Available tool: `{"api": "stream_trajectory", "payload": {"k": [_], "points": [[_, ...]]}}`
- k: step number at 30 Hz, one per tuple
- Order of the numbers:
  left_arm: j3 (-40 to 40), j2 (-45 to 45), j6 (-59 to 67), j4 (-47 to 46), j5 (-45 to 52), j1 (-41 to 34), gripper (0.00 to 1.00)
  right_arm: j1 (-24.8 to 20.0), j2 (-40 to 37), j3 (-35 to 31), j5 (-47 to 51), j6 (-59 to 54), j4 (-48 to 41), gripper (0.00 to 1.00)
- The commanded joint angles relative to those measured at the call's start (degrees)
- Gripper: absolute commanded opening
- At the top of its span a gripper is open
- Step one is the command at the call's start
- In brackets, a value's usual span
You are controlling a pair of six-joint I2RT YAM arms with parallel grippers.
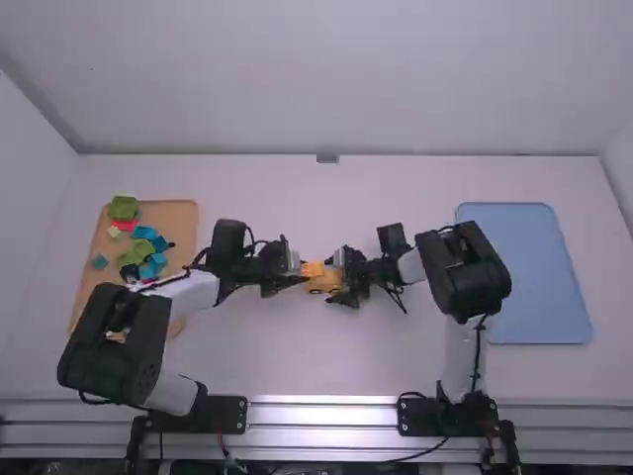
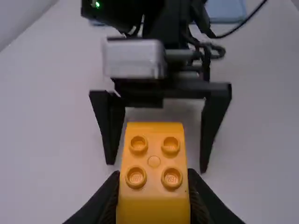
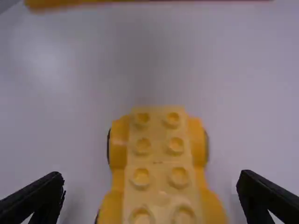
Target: Assemble lego blocks to make yellow taxi
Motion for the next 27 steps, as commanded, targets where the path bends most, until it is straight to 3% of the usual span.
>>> {"api": "stream_trajectory", "payload": {"k": [1, 5, 7, 10, 15, 17, 23, 27], "points": [[-1.42, -0.63, -5.05, 1.33, 0.28, -0.37, 0.1, 1.22, 2.16, 1.4, 1.88, -0.31, -0.17, 0.99], [-1.49, 0.59, -5.07, 2.82, 0.33, -0.2, 0.1, 0.48, 2.56, 1.62, 0.52, -0.33, 0.48, 1.0], [-1.36, 1.57, -5.03, 3.58, 0.28, -0.46, 0.1, -0.04, 2.56, 1.49, 0.09, -0.33, 1.42, 0.96], [-0.5, 4.63, -5.03, 3.91, 0.55, -0.42, 0.09, -0.7, 2.56, 1.49, 0.11, -0.31, 1.03, 0.82], [2.05, 9.84, -4.02, 3.93, 4.26, -0.44, 0.09, -0.68, 2.56, 1.49, -1.42, -0.66, 1.27, 0.68], [3.61, 11.85, -1.7, 3.98, 7.69, -0.35, 0.08, -0.15, 2.56, 1.53, -0.72, -1.18, 1.18, 0.51], [7.23, 14.99, -3.78, 3.89, 7.91, -0.68, 0.04, -0.31, 2.56, 1.44, -0.81, -0.79, 0.94, 0.41], [7.26, 16.83, -3.76, 3.67, 3.91, -2.27, 0.02, -0.35, 2.56, 1.42, -0.9, -0.72, 1.11, 0.4]]}}
